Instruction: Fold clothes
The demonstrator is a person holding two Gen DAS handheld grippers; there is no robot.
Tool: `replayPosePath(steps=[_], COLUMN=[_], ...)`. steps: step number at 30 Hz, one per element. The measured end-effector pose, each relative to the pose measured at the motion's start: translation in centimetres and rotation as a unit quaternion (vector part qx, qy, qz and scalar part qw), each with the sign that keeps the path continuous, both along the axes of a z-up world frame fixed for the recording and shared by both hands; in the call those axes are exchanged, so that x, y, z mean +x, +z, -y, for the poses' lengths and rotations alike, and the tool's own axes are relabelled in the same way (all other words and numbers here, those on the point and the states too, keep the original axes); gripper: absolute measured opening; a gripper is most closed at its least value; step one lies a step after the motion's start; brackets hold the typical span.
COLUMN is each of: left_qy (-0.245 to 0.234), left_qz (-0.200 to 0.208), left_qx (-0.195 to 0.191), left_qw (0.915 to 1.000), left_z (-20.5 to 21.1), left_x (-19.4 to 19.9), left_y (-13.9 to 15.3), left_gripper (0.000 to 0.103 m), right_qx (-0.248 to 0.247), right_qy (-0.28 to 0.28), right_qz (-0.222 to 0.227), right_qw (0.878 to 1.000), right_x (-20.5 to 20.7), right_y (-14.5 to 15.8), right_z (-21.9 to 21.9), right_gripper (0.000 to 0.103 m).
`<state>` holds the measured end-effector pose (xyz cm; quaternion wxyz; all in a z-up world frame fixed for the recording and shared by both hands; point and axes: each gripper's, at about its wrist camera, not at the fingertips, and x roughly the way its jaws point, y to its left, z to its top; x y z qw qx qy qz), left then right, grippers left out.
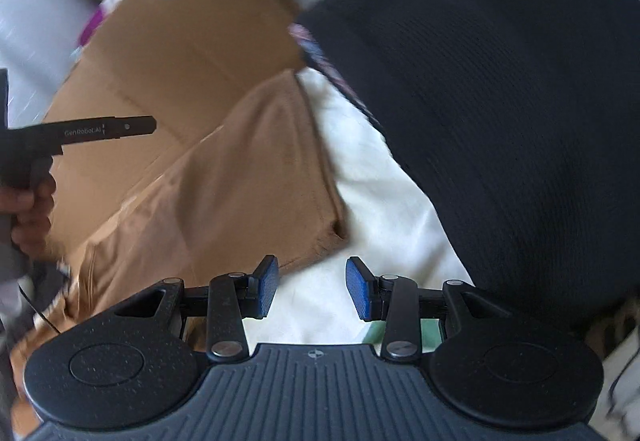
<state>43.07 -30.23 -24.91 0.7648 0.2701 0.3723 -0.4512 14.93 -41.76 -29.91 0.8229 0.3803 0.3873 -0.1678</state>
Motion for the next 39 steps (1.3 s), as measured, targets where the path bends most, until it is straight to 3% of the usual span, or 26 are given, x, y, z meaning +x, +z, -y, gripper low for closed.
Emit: replayPosePath(steps=[7, 16, 23, 24, 25, 26, 27, 32, 39], left_qy=[-0.072, -0.160, -0.190, -0.191, -0.191, -0.194, -0.197, -0.212, -0.199], left_qz=[0.002, 0.003, -0.012, -0.013, -0.016, -0.017, -0.013, 0.012, 0.028], left_qx=[0.030, 0.037, 0.060, 0.064, 0.063, 0.059, 0.060, 0.053, 0.028], left_qw=[0.9970, 0.9864, 0.9798, 0.9794, 0.9794, 0.9791, 0.9786, 0.9758, 0.9791], left_z=[5.2, 9.1, 11.2, 11.5, 11.7, 11.8, 11.9, 12.6, 13.7], left_x=[-1.3, -2.4, -2.4, -2.4, -2.4, -2.4, -2.5, -3.1, -2.8], left_y=[-1.7, -2.9, -4.7, -5.0, -5.1, -5.1, -5.0, -4.2, -3.5], left_gripper=[0.037, 0.037, 0.034, 0.029, 0.022, 0.015, 0.006, 0.002, 0.000], right_qx=[0.033, 0.052, 0.096, 0.098, 0.099, 0.100, 0.102, 0.100, 0.074], right_qy=[-0.060, -0.067, -0.110, -0.111, -0.109, -0.107, -0.106, -0.106, -0.115], right_qz=[0.005, 0.017, 0.017, 0.017, 0.016, 0.015, 0.016, 0.035, 0.040], right_qw=[0.998, 0.996, 0.989, 0.989, 0.989, 0.989, 0.989, 0.989, 0.990], right_x=[0.2, 2.2, 3.2, 3.4, 3.6, 3.7, 3.8, 3.5, 2.9], right_y=[-1.3, -2.9, -4.2, -4.4, -4.5, -4.5, -4.6, -4.1, -2.5], right_z=[0.7, 0.0, 0.3, 0.3, 0.2, 0.2, 0.3, 0.8, 1.4], right_gripper=[0.045, 0.045, 0.044, 0.040, 0.015, 0.004, 0.004, 0.003, 0.003])
